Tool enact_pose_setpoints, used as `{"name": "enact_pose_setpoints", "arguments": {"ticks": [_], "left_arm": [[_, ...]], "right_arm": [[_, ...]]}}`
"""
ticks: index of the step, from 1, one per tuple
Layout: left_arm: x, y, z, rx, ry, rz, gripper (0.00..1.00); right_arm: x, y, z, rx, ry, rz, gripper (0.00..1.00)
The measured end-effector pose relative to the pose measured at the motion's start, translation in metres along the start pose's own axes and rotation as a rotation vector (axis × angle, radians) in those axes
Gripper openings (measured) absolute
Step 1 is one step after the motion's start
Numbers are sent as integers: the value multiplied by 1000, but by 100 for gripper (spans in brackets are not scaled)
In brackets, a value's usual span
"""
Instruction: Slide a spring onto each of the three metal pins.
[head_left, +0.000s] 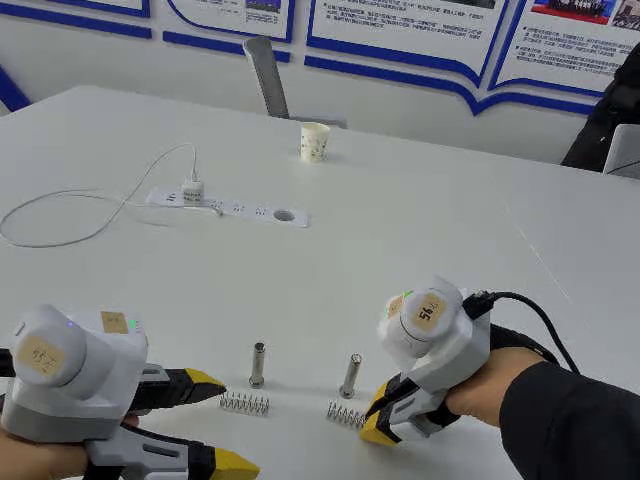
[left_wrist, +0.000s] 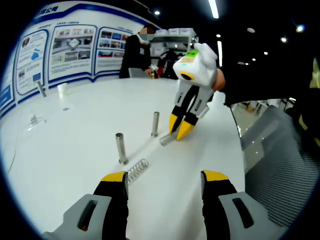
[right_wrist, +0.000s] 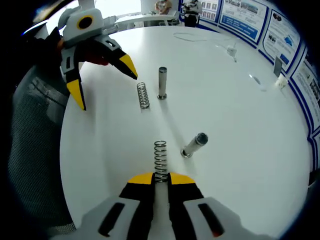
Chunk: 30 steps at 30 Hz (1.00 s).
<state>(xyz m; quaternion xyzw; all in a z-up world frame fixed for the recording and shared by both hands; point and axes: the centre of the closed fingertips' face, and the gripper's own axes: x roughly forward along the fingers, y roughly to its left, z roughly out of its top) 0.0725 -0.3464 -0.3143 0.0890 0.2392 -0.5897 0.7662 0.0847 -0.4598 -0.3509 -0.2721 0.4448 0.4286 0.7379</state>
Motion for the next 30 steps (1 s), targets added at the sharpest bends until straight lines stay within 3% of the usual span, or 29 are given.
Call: {"name": "enact_pose_setpoints", "arguments": {"ticks": [30], "left_arm": [[8, -13, 6, 69, -5, -44, 49]], "right_arm": [[-16, 35, 29, -141, -5, 40, 11]]}}
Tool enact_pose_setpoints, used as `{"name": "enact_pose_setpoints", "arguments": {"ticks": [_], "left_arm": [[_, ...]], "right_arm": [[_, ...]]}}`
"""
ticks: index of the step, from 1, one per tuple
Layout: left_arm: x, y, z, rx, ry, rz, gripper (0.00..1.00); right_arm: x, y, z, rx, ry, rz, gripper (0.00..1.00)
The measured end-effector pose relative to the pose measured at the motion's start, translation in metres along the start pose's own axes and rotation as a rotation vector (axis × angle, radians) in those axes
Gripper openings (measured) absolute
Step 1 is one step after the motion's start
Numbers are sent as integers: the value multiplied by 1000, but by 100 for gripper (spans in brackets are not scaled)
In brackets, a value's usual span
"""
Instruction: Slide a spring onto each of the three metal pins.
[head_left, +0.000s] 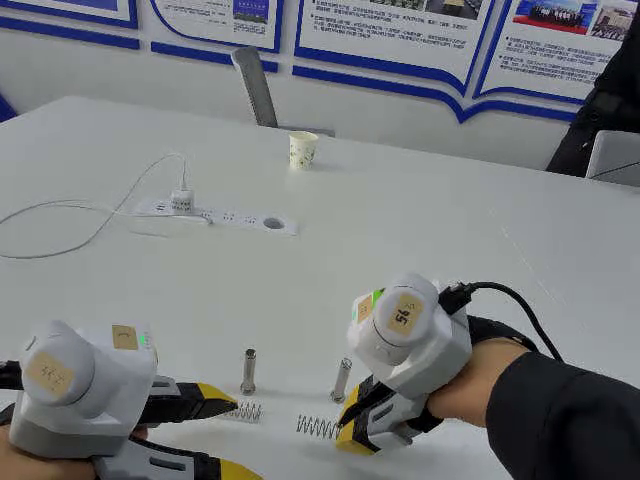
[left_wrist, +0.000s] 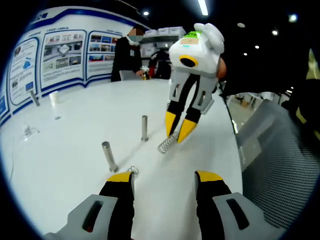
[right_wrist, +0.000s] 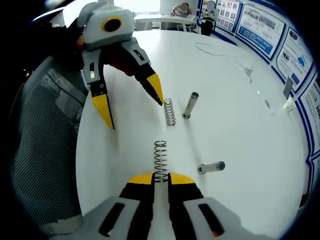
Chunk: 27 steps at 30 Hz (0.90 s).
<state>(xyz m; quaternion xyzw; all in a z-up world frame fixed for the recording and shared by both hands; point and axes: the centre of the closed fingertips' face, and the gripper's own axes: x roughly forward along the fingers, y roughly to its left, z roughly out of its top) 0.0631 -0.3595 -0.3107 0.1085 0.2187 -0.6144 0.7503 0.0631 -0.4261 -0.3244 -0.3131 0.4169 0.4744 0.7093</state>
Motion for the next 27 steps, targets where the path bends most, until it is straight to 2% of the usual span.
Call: {"name": "enact_pose_setpoints", "arguments": {"ticks": [27], "left_arm": [[6, -11, 11, 74, -20, -32, 35]], "right_arm": [[0, 23, 26, -116, -6, 34, 11]]}}
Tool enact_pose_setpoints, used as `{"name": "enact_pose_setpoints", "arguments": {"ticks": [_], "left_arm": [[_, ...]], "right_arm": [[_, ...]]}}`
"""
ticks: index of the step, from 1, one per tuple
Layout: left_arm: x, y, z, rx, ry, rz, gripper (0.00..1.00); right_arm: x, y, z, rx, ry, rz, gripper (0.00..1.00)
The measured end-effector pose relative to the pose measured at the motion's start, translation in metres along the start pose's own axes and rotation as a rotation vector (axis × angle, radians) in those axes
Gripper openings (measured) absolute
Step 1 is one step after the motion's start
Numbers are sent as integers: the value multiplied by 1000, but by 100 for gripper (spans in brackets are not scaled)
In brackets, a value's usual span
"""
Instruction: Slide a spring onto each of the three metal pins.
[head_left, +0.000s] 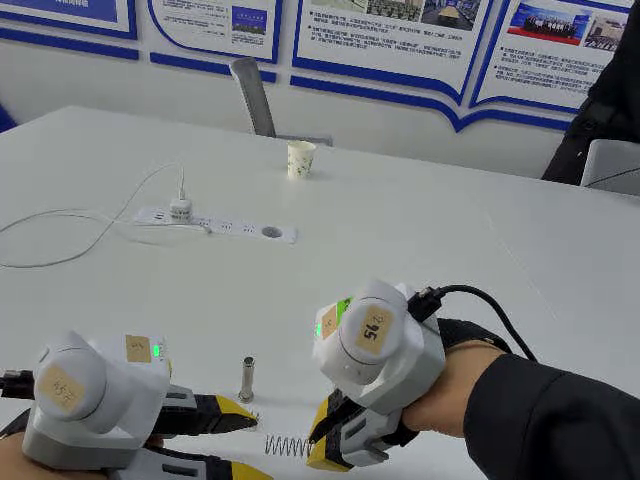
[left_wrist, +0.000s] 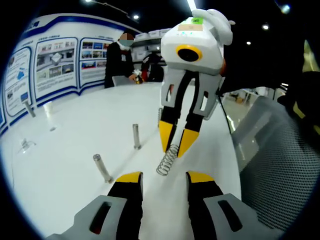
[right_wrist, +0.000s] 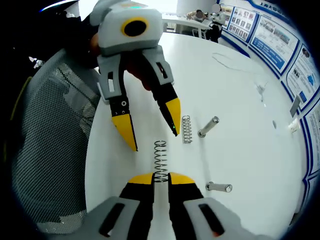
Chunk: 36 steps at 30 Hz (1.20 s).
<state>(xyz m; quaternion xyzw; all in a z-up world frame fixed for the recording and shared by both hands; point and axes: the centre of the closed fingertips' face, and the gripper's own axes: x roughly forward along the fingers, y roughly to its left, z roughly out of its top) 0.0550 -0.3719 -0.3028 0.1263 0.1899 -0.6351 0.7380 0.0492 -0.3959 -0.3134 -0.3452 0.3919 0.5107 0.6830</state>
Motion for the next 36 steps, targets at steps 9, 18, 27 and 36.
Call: {"name": "enact_pose_setpoints", "arguments": {"ticks": [9, 18, 27, 36], "left_arm": [[1, -4, 4, 25, -14, -16, 26], [1, -6, 6, 40, -20, -23, 20], [2, -7, 5, 45, -22, -35, 15], [2, -9, 5, 41, -22, -42, 13]], "right_arm": [[0, 5, 8, -32, -7, 6, 11], [-1, 8, 12, -55, -17, 9, 11], [-1, 9, 13, -70, -23, 13, 11], [0, 10, 12, -82, -24, 13, 12]]}}
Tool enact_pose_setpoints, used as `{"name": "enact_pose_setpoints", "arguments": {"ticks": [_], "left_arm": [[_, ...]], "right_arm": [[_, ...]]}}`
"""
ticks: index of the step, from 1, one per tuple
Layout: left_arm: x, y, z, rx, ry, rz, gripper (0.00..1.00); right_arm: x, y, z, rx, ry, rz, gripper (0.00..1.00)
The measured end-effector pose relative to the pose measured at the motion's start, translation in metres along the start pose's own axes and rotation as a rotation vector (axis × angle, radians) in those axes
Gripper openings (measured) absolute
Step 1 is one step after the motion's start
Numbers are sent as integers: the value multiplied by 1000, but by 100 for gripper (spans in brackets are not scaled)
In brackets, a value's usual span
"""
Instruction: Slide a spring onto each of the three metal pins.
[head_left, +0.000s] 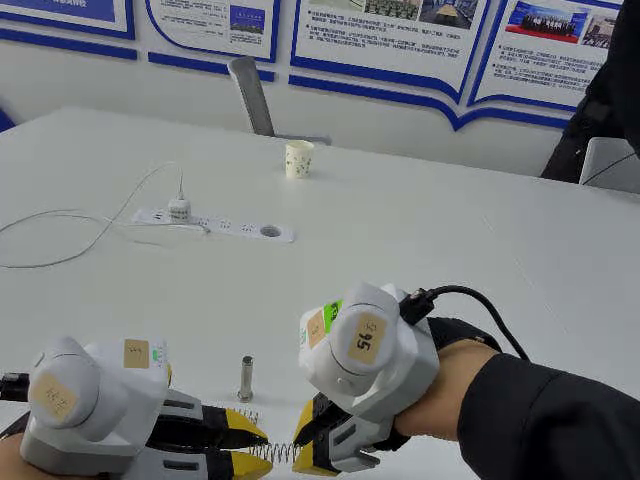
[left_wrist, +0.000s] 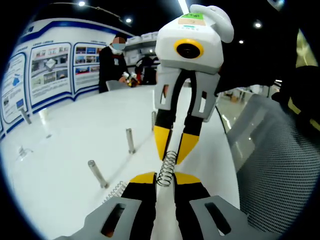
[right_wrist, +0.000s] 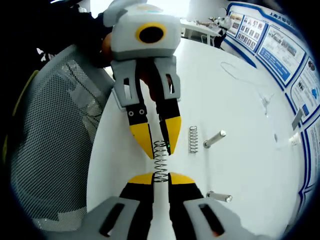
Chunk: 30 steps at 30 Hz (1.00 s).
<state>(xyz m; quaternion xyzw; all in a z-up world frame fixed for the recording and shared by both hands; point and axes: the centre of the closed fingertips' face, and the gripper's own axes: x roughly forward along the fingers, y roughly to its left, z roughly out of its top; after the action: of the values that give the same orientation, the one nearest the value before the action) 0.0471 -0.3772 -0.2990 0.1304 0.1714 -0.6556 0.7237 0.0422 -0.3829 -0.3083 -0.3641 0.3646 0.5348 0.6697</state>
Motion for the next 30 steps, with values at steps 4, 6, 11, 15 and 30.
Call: {"name": "enact_pose_setpoints", "arguments": {"ticks": [4, 6, 11, 15, 30], "left_arm": [[0, -1, 0, -1, -2, -7, 12], [0, -2, 1, 0, -5, -11, 12], [0, -4, 1, -2, -8, -19, 12], [0, -4, 3, -5, -11, -24, 11], [0, -10, 9, -14, -36, -52, 10]], "right_arm": [[0, 1, -1, 1, 0, 3, 12], [0, 1, -1, 1, 1, 3, 12], [0, 1, -2, 2, 3, 5, 12], [0, 2, -3, 6, 4, 6, 12], [4, 3, -10, 26, 8, 15, 15]]}}
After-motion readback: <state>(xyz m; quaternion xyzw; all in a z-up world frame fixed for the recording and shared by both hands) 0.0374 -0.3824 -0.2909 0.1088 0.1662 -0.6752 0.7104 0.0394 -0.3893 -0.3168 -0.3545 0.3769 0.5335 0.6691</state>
